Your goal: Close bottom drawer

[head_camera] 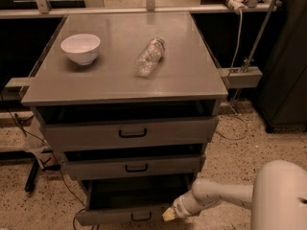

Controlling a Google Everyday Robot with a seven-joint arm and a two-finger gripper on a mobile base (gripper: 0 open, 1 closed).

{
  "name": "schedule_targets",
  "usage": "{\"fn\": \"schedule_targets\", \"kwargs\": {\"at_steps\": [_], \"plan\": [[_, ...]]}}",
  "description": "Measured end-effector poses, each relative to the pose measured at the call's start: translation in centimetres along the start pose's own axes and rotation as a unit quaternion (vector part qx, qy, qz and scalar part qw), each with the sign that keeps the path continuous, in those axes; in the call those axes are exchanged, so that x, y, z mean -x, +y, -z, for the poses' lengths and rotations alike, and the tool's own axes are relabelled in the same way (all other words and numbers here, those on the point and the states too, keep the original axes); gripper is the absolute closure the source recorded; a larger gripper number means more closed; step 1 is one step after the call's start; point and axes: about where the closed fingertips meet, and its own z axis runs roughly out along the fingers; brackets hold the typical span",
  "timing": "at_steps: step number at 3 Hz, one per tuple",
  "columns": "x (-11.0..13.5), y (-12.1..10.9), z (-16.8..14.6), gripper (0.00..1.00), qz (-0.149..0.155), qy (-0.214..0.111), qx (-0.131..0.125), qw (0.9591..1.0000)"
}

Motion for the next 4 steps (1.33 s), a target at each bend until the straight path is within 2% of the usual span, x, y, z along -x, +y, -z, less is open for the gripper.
{"fn": "schedule_targets", "kwargs": {"at_steps": [3, 4], "plan": [[0.0, 0.0, -0.01, 0.11, 0.0, 0.0, 0.0, 1.0], [-0.01, 0.01, -0.01, 0.0, 0.0, 0.0, 0.0, 1.0]]}}
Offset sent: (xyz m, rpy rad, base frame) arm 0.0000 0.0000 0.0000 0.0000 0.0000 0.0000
